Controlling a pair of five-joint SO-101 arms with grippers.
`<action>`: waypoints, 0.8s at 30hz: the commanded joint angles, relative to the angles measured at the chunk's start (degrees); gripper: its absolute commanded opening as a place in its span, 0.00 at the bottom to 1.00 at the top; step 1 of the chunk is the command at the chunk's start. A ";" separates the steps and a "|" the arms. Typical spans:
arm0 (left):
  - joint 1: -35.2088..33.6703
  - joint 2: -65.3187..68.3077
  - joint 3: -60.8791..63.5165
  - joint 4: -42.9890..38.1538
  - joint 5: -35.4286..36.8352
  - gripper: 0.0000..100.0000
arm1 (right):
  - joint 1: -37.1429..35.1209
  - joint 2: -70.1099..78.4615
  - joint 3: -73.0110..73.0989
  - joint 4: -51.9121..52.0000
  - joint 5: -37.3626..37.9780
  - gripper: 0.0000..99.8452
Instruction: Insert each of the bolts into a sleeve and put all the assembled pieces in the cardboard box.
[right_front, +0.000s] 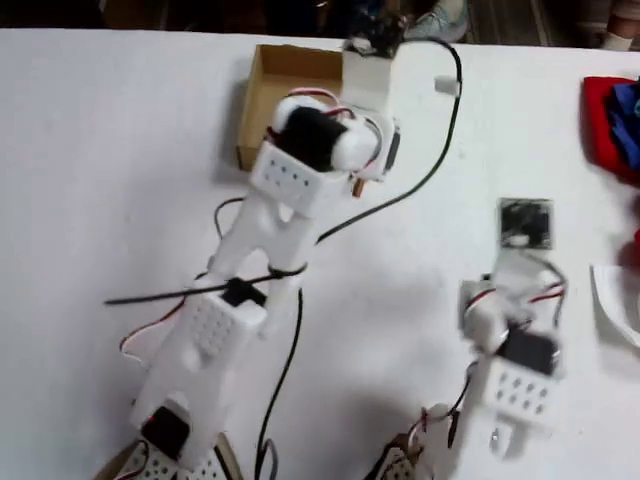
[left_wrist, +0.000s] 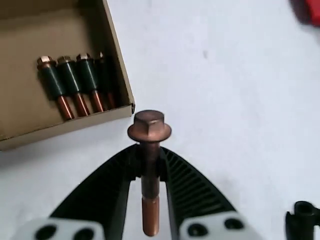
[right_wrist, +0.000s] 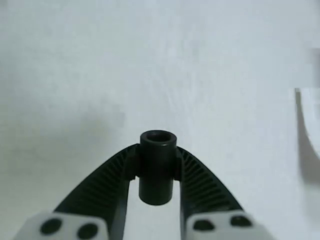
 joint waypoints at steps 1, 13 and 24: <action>-0.44 -9.76 -2.68 1.14 -0.44 0.02 | -6.73 -16.31 7.30 -4.44 -2.02 0.02; 1.49 -40.88 30.73 1.05 5.27 0.02 | -14.55 -35.74 17.14 -5.58 -7.12 0.02; 1.58 -70.42 84.26 -42.02 3.60 0.02 | -24.57 -36.00 23.21 -24.13 -7.30 0.02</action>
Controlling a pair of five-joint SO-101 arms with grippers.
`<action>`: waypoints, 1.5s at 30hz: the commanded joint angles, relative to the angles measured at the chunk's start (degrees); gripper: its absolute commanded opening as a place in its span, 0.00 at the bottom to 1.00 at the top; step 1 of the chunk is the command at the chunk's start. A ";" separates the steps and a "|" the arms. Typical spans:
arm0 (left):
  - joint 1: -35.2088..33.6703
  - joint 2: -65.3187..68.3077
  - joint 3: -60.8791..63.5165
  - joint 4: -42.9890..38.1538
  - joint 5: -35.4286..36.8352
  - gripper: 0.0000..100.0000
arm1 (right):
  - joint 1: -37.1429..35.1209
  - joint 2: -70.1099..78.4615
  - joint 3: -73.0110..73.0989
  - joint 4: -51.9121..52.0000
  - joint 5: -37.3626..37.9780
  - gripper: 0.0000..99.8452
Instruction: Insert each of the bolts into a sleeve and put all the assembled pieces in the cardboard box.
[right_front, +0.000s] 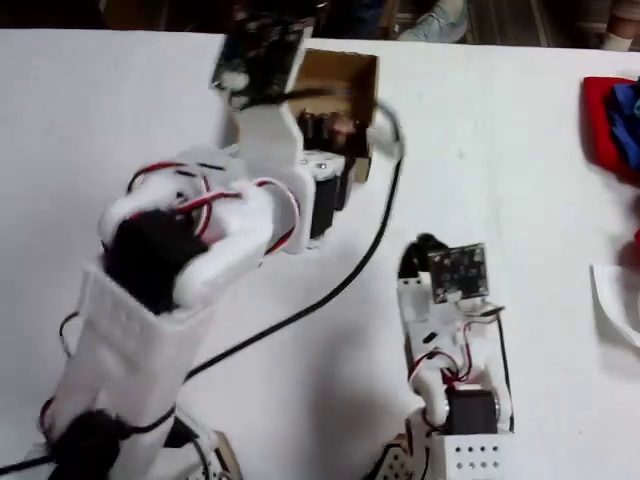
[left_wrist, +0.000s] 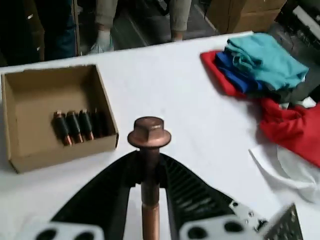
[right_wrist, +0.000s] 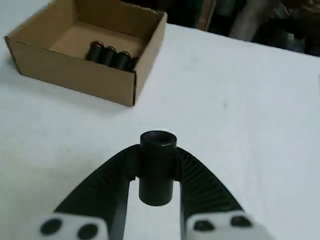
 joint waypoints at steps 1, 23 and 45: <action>-0.97 -5.10 18.33 -22.51 2.73 0.02 | -5.14 -1.01 -0.26 -5.85 -0.79 0.02; 3.87 -5.89 33.36 -42.11 8.88 0.02 | -9.54 -1.01 -3.16 -12.62 -8.53 0.02; 4.31 2.64 38.02 -45.45 8.53 0.02 | -8.92 -1.01 -3.34 -12.79 -8.53 0.02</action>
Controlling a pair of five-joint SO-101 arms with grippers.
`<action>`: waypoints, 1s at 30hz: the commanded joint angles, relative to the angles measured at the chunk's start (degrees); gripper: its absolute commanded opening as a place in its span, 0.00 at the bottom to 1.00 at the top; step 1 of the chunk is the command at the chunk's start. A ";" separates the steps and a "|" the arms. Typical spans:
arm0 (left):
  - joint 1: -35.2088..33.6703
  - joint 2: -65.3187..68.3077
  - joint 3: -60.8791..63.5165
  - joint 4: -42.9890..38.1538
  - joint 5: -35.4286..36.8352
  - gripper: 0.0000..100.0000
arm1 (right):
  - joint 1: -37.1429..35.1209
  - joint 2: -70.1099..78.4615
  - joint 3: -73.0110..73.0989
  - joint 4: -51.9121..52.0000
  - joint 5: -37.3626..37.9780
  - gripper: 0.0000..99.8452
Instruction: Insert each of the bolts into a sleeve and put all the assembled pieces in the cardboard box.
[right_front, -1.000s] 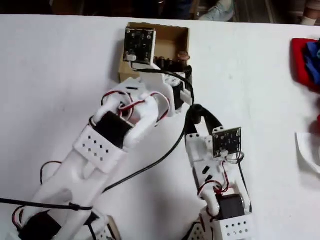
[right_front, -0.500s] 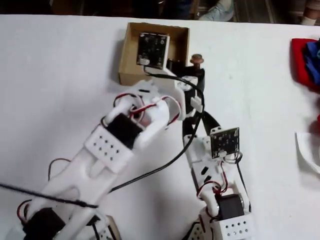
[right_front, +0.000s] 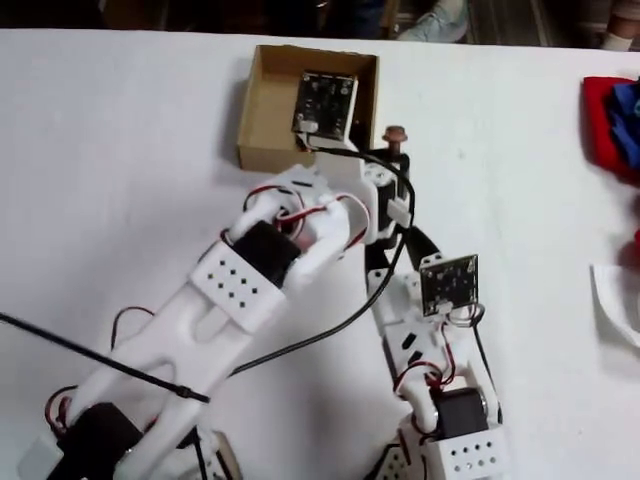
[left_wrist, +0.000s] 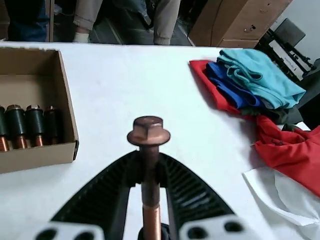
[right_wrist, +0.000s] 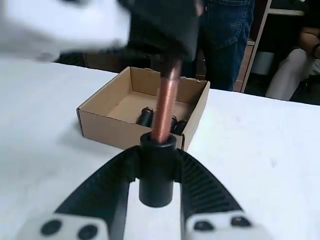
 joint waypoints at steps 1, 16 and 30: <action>0.79 -0.70 1.98 -1.49 -0.26 0.02 | 0.31 -1.01 -3.52 -1.36 -0.53 0.02; 0.88 -0.79 5.93 2.29 -2.20 0.10 | 2.07 -1.01 -4.48 -1.19 -0.53 0.02; -1.93 -0.88 -11.12 24.44 2.64 0.33 | 2.07 -1.01 -4.31 -1.10 -0.53 0.02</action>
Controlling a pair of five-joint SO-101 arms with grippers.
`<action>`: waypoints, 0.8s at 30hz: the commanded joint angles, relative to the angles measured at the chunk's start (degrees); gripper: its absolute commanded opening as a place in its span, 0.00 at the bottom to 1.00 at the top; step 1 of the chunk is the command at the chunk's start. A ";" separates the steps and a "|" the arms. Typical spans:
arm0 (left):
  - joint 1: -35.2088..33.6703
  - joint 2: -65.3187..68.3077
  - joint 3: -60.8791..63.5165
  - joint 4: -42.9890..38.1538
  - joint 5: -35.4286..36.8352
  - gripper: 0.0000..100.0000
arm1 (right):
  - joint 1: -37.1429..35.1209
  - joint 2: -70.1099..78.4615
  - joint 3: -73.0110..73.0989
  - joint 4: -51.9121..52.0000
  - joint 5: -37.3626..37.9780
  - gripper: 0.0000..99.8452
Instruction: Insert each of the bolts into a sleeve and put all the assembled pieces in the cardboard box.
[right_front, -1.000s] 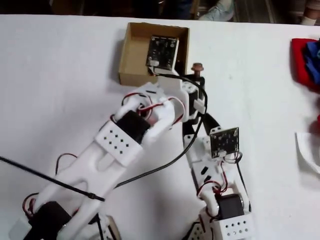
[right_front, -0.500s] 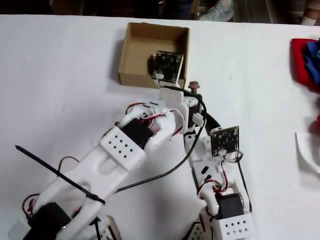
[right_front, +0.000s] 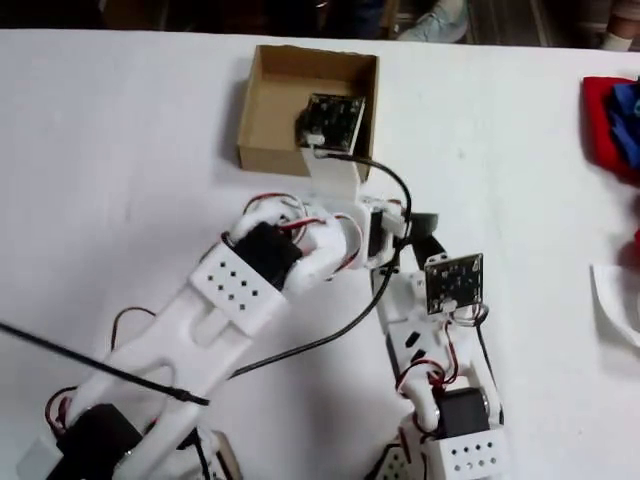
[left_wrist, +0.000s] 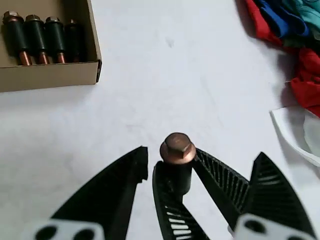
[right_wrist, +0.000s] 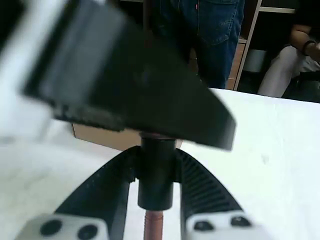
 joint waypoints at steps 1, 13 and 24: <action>-4.04 -0.79 -7.60 3.78 0.18 0.33 | 0.40 -1.10 -3.96 -0.92 -0.53 0.02; -29.71 -0.18 -9.80 18.73 -2.11 0.34 | 0.04 -0.22 -3.69 -1.27 5.63 0.02; -48.53 -0.26 27.03 4.40 -27.34 0.34 | -2.42 40.57 -29.63 -14.20 8.62 0.02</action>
